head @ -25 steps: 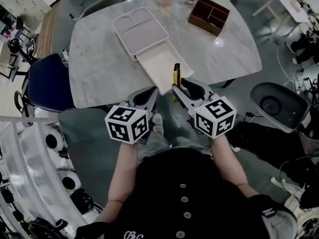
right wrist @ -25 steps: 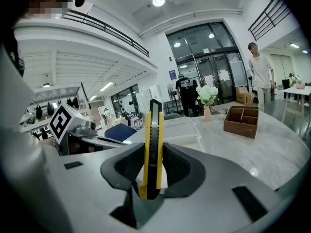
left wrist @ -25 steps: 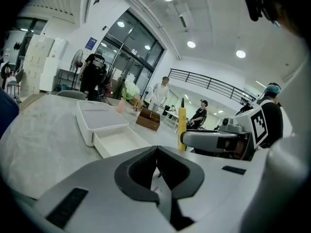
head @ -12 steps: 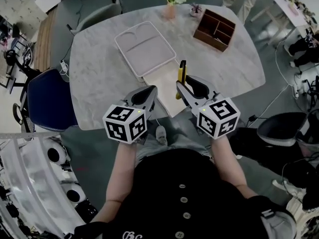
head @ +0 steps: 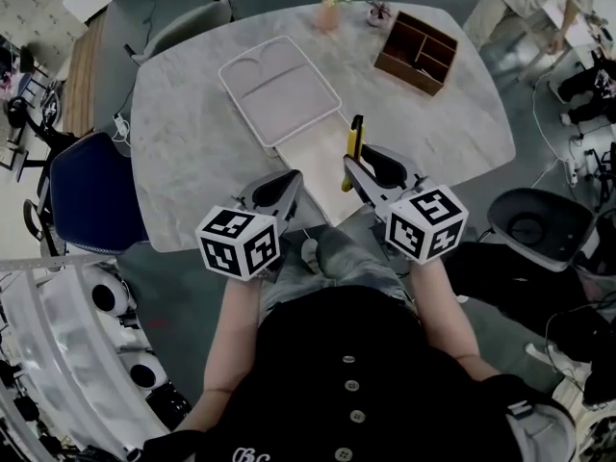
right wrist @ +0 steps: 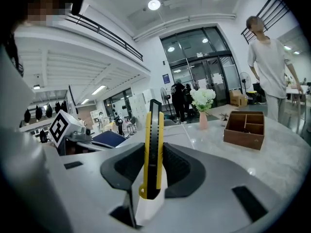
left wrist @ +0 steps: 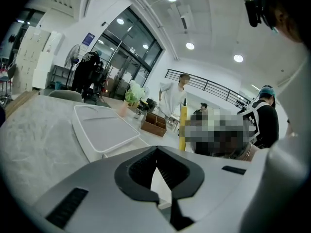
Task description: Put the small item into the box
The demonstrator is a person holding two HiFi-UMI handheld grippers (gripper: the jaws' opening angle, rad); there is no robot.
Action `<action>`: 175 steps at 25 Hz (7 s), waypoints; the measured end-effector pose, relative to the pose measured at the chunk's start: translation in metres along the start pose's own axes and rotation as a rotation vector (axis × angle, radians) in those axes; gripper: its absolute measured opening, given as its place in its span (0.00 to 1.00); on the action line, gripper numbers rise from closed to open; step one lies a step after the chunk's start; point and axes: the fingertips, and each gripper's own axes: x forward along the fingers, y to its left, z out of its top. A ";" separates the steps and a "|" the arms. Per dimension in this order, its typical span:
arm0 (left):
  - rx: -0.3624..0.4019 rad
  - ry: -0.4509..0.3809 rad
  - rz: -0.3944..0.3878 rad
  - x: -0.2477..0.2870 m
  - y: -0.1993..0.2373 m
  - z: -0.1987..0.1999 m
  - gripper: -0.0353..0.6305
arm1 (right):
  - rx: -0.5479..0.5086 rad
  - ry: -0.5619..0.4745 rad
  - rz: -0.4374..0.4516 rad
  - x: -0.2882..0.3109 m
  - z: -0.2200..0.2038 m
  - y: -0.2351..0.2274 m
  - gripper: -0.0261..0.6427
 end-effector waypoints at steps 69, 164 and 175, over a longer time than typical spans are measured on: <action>-0.138 -0.056 0.249 0.007 0.055 -0.060 0.08 | -0.312 0.649 0.134 0.097 -0.106 -0.039 0.22; 0.092 -0.146 0.085 0.020 -0.003 0.074 0.08 | 0.083 -0.133 0.248 0.022 0.098 -0.008 0.05; 0.114 -0.186 0.053 0.015 -0.023 0.092 0.08 | 0.080 -0.201 0.346 -0.008 0.102 0.012 0.05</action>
